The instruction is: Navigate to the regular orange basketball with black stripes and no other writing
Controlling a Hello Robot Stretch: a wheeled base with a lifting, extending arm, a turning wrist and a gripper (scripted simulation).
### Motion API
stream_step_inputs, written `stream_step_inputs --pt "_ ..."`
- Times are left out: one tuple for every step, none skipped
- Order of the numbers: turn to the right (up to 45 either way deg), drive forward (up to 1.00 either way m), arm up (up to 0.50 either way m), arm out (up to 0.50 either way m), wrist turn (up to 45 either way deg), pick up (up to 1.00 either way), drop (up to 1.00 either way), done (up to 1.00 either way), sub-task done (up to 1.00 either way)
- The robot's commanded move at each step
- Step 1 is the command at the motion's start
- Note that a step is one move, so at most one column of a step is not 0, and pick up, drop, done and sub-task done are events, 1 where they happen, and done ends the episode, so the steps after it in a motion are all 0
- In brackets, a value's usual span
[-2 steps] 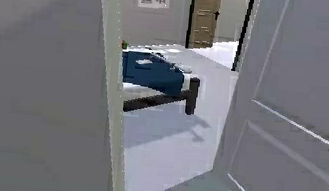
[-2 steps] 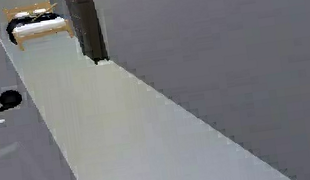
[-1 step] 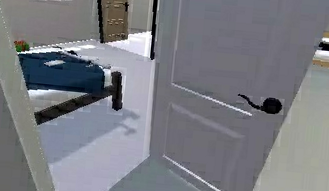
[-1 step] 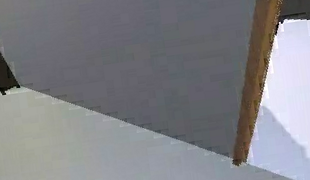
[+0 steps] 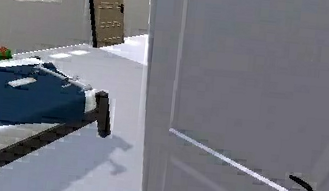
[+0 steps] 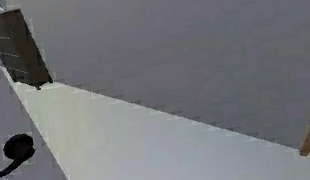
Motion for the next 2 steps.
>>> stream_step_inputs --pt "-24.0 0.0 0.0 0.0 0.0 0.0 0.0 0.0 0.0" --pt "0.0 1.0 0.0 0.0 0.0 0.0 0.0 0.0 0.0"
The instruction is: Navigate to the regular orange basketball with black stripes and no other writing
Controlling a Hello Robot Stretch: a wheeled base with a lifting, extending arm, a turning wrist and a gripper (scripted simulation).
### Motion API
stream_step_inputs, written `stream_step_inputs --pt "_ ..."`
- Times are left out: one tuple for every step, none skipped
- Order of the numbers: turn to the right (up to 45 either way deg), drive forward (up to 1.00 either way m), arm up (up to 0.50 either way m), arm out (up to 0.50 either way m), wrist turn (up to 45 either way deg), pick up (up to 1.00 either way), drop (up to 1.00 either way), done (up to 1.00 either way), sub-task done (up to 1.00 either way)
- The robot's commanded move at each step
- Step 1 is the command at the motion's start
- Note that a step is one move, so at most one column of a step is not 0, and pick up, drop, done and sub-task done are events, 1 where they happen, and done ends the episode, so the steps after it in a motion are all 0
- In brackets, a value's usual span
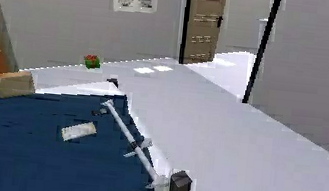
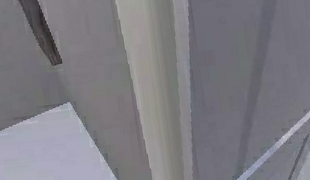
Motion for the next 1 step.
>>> stream_step_inputs --pt "-15.0 0.0 0.0 0.0 0.0 0.0 0.0 0.0 0.0"
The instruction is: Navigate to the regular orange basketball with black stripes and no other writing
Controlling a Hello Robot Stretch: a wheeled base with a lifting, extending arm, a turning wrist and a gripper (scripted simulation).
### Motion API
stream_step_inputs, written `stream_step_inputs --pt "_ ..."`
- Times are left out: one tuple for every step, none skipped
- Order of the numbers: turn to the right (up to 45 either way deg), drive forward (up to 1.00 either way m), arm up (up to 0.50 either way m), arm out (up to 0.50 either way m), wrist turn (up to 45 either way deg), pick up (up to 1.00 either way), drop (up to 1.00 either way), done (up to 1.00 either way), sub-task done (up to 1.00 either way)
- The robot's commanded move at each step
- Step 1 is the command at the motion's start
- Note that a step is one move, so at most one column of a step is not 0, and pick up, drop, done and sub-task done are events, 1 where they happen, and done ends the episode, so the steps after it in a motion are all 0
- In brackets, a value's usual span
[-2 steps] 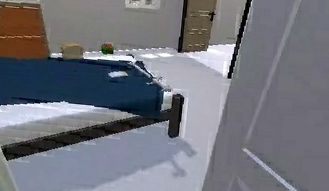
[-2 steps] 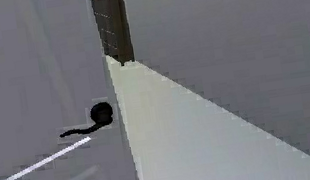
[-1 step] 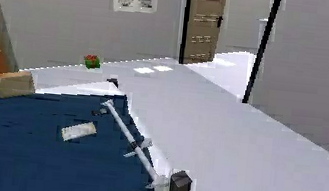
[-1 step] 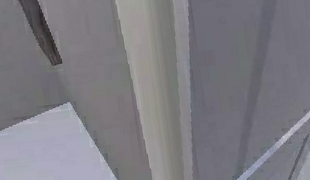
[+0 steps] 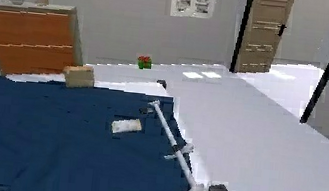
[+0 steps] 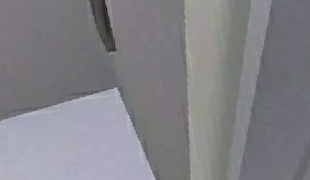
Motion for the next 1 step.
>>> stream_step_inputs --pt "0.0 0.1 0.0 0.0 0.0 0.0 0.0 0.0 0.0"
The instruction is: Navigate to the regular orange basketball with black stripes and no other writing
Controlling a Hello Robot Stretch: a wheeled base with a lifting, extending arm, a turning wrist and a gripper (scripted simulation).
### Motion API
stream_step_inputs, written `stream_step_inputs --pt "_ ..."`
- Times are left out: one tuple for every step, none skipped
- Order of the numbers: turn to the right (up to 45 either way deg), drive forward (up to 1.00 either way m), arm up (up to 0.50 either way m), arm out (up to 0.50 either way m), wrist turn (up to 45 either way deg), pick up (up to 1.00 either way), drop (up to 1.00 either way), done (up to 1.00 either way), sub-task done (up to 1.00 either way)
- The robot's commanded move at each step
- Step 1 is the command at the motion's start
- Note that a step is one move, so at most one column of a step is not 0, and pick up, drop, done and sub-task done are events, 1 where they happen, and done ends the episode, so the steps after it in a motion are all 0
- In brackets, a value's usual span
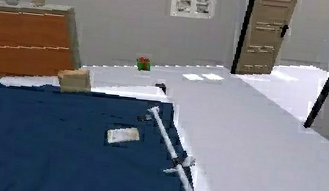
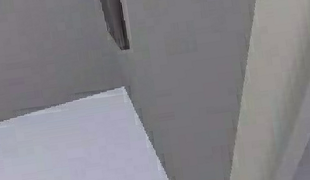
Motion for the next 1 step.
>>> stream_step_inputs --pt "45.0 0.0 0.0 0.0 0.0 0.0 0.0 0.0 0.0"
